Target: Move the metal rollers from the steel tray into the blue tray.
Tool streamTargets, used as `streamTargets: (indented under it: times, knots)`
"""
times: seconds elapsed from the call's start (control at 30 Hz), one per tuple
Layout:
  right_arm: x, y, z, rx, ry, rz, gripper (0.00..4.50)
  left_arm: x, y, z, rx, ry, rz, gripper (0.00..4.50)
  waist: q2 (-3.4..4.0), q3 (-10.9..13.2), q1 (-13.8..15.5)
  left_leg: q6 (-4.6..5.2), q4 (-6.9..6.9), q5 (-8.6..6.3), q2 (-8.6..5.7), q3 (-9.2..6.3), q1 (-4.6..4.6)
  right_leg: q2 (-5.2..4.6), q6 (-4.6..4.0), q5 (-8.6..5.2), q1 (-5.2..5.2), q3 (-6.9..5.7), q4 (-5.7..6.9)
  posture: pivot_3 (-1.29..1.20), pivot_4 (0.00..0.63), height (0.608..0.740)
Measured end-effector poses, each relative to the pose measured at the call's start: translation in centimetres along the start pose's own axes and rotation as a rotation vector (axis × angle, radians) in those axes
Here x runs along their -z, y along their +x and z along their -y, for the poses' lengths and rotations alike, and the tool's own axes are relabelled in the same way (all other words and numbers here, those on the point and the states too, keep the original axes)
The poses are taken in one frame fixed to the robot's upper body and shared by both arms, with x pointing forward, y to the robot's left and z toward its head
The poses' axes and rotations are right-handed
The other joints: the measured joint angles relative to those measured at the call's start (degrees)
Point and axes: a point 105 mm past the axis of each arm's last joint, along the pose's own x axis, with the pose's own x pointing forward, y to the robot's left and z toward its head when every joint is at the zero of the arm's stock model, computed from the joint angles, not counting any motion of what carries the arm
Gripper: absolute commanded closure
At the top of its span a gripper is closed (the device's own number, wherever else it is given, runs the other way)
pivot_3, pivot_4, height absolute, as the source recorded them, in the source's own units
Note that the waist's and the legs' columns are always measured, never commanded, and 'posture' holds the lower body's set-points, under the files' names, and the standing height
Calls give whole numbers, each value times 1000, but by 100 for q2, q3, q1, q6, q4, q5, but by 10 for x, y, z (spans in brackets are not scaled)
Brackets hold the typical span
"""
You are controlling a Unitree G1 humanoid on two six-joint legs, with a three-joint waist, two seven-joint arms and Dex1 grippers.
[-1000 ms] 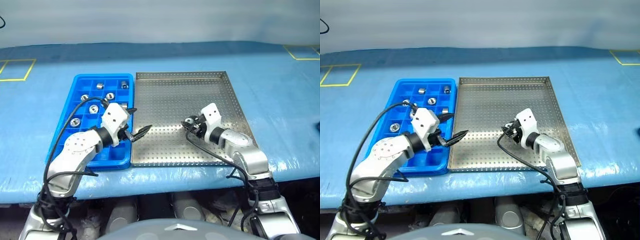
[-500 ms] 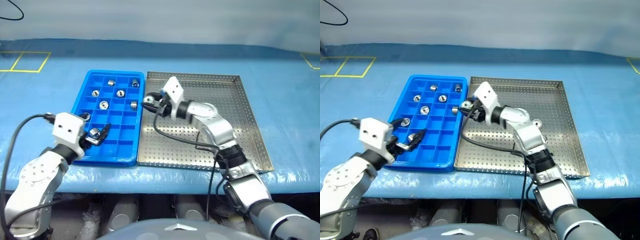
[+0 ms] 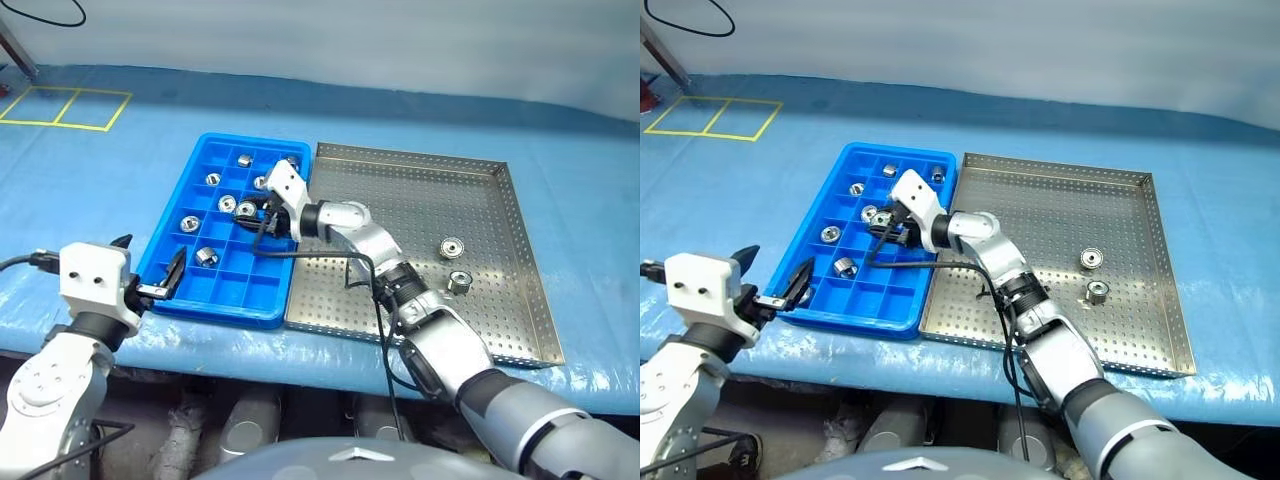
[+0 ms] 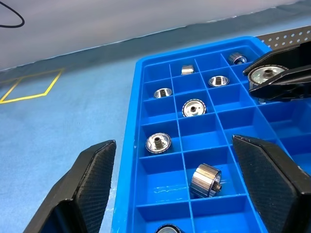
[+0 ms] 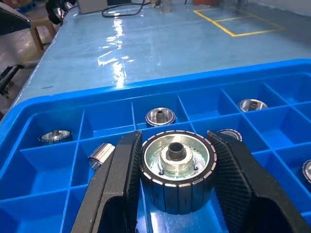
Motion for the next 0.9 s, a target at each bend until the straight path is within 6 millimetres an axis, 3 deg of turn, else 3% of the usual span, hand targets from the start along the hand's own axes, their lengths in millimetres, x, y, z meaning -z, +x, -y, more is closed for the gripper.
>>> streamTargets:
  times: [0.3,0.33,0.5,0.73,0.83,0.9]
  knots:
    - [22,8,2,13,65,-56,2734,0,1,2,4,-2,3,335,-2,-1,27,-35,-62,22,9,-36,2,-2,-39,-18,-20,-30,1,228,150,740]
    - [22,8,3,15,63,-55,2011,-1,2,3,6,-2,5,335,-2,-1,25,-36,-62,23,9,-37,2,-2,-40,-19,-19,-31,1,228,150,740]
    - [21,9,8,51,60,-42,492,-2,3,5,17,4,10,335,-2,-1,24,-40,-62,25,7,-44,2,5,-40,-19,-17,-37,3,212,150,740]
    - [7,-2,23,128,11,17,492,-8,10,16,71,5,35,335,-1,-1,12,-43,-62,27,6,-49,1,3,-42,-20,-15,-42,4,159,150,740]
    - [-6,-20,33,191,-46,65,492,-11,20,28,130,-2,53,335,-2,-2,23,-42,-59,27,4,-56,-2,-1,-42,-20,-11,-50,3,116,150,740]
    - [-10,-44,43,255,-83,69,492,-15,29,37,178,-12,71,335,-1,-2,45,-41,-54,27,0,-59,-4,-9,-41,-20,-6,-60,1,74,150,740]
